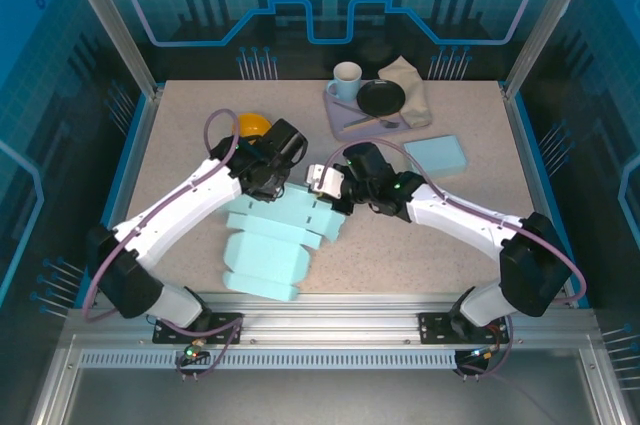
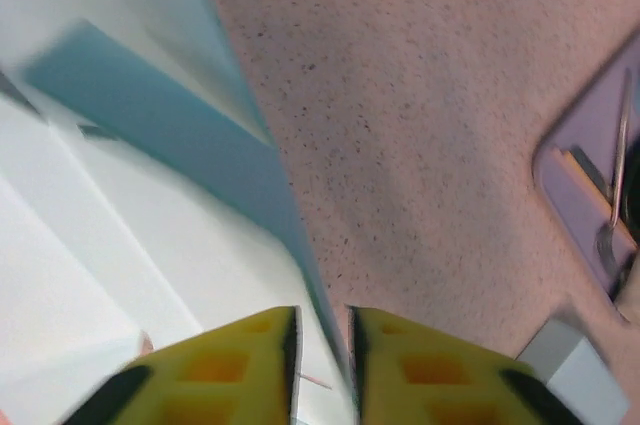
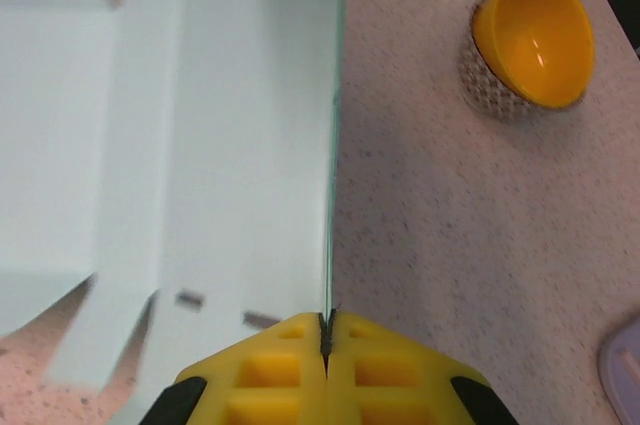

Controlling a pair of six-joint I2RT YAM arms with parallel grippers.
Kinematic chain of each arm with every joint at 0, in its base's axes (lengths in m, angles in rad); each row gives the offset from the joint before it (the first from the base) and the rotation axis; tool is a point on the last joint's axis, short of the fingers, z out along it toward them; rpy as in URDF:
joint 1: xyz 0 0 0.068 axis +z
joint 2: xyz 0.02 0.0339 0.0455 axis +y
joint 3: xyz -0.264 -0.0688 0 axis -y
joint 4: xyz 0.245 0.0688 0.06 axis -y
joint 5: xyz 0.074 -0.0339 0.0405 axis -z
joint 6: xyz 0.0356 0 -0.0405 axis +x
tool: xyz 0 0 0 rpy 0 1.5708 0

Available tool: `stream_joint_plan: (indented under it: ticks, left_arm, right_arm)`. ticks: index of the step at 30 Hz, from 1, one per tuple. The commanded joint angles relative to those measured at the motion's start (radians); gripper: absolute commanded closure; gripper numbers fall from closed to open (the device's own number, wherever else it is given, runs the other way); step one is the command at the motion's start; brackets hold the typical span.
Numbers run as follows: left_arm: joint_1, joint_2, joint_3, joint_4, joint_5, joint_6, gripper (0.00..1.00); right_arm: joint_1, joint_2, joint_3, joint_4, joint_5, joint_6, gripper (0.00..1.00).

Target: Fold the paper box

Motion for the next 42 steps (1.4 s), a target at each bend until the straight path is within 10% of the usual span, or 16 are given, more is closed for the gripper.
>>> stream_joint_plan:
  ticks: [1, 6, 11, 17, 42]
  left_arm:
    - [-0.008, -0.12, -0.029, 0.038, -0.018, 0.096, 0.62]
    - [0.012, -0.286, -0.116, 0.155, -0.101, 0.387, 0.28]
    - [0.078, -0.458, -0.351, 0.463, 0.009, 0.985, 0.25]
    - [0.118, -0.501, -0.57, 0.633, 0.279, 1.366, 0.27]
    - [0.086, -0.533, -0.945, 1.173, 0.458, 1.334, 0.33]
  right_arm:
    - [-0.053, -0.016, 0.009, -0.07, 0.018, -0.034, 1.0]
    - [-0.145, -0.016, 0.088, -0.273, -0.046, -0.161, 1.0]
    - [-0.192, -0.007, 0.177, -0.442, -0.035, -0.28, 1.0]
    - [-0.218, -0.058, 0.186, -0.487, -0.051, -0.405, 1.0]
    - [-0.24, -0.049, 0.224, -0.581, -0.146, -0.477, 1.0]
